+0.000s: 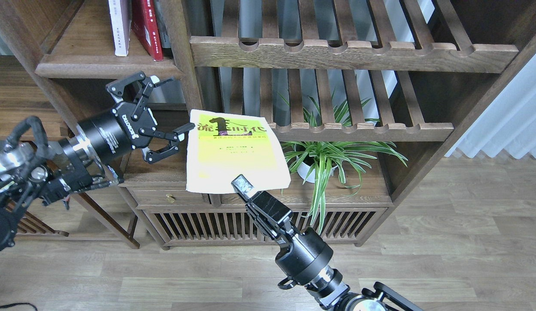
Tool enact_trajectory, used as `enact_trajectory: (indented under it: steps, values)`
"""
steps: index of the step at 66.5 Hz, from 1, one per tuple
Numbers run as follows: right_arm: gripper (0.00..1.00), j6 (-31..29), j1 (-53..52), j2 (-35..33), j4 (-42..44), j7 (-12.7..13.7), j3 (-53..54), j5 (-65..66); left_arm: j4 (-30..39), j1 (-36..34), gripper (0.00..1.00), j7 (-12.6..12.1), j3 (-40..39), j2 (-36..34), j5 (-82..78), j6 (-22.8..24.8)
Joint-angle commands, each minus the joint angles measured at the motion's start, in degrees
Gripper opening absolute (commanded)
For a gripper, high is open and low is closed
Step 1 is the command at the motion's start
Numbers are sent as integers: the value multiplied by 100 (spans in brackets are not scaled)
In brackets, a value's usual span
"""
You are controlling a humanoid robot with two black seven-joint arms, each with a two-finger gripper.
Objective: Organize books on shelf
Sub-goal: 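Move the left gripper toward the yellow book held by the right gripper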
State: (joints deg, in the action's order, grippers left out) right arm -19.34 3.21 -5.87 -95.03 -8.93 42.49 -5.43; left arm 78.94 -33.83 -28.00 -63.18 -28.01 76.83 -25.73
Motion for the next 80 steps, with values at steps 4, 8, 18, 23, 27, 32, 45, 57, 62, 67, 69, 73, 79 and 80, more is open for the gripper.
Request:
enact_trajectory:
  steps: [4, 8, 18, 23, 27, 32, 45, 57, 62, 67, 69, 73, 79, 80]
  values:
    - [9, -8, -145, -37, 20, 5, 119, -37, -1, -18, 95, 0, -282, -275, 25, -227]
    - [9, -8, -189, -28, 37, 5, 119, -37, -1, -10, 95, 0, -291, -345, 25, -227]
    - [9, 0, -215, -20, 64, 5, 119, -46, -1, -27, 95, 0, -265, -380, 16, -227]
    - [9, -8, -215, -20, 72, 5, 128, -46, -1, -80, 95, 0, -247, -380, 16, -227]
    - [9, -8, -224, -28, 81, 5, 154, -46, -1, -159, 95, 0, -238, -380, 16, -227]
    - [9, -8, -233, -28, 81, 5, 207, -54, -1, -247, 95, 0, -238, -363, 33, -227]
    - [9, 0, -215, 33, 73, 5, 225, -54, -1, -440, 95, 0, -247, -301, 525, -227]
    - [9, -8, -171, 16, 81, 5, 233, -46, 8, -475, 95, 0, -203, -116, 561, -227]
    - [9, -17, -119, 7, 81, 5, 242, -46, -1, -475, 95, 0, -142, -20, 368, -227]
    - [9, -70, -48, -11, 81, 5, 277, -46, -19, -475, 96, 0, -142, 173, -193, -227]
    - [9, -79, -31, -11, 81, 5, 303, -46, -36, -475, 96, 0, -168, 226, -396, -227]
    - [9, -79, 31, -20, 90, 14, 426, -46, -63, -458, 96, 0, -177, 349, -949, -227]
    - [9, -79, 92, -20, 134, 14, 488, -46, -115, -440, 97, 0, -115, 411, -1416, -227]
    - [9, -87, 127, -28, 151, 14, 506, -37, -141, -431, 97, 0, -72, 437, -1582, -227]
